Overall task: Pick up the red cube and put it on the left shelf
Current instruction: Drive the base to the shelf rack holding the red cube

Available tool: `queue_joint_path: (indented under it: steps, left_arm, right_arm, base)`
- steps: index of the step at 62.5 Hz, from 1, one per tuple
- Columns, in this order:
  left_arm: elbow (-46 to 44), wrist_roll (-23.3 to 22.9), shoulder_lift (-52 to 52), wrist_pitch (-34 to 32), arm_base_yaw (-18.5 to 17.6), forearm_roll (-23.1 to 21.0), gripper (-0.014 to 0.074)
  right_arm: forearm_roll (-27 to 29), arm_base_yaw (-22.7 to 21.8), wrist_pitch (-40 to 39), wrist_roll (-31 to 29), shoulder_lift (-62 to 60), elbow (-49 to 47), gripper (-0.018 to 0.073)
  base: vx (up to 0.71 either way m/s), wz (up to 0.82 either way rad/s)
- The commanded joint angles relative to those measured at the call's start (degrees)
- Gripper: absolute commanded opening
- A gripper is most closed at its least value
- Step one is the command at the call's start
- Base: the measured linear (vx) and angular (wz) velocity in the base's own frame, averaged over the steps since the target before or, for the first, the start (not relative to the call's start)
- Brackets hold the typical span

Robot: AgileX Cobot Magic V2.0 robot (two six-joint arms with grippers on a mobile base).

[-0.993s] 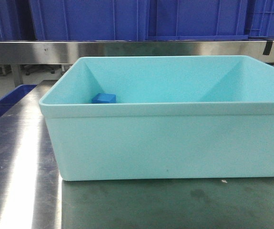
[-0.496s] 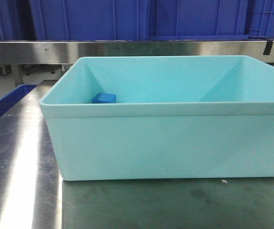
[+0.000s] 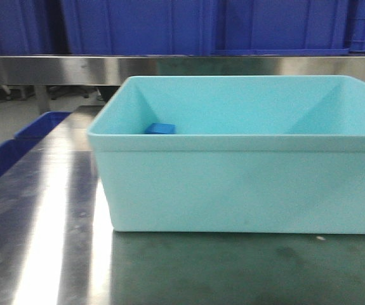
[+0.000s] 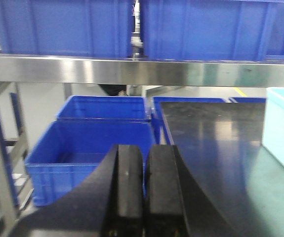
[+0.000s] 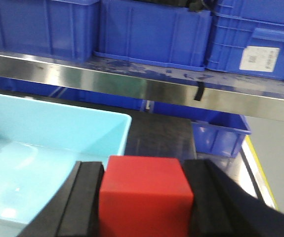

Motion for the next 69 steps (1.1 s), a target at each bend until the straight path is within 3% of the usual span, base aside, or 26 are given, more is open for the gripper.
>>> queue_joint_path:
  steps: [1, 29, 69]
  left_arm:
    - [1.36, -0.31, -0.7, -5.07, -0.31, -0.21, 0.0101]
    - [1.36, -0.31, -0.7, -5.07, -0.31, -0.21, 0.0101]
    - [1.36, -0.31, -0.7, -5.07, -0.31, -0.21, 0.0101]
  right_arm:
    - [-1.33, -0.35, -5.2, -0.36, 0.68, -1.56, 0.016]
    - [-1.33, -0.35, -5.2, -0.36, 0.68, -1.56, 0.016]
    - [-1.33, -0.35, -5.2, -0.36, 0.68, -1.56, 0.016]
  base:
    - [-0.13, 0.04]
    - [-0.09, 0.57]
    - [-0.16, 0.88]
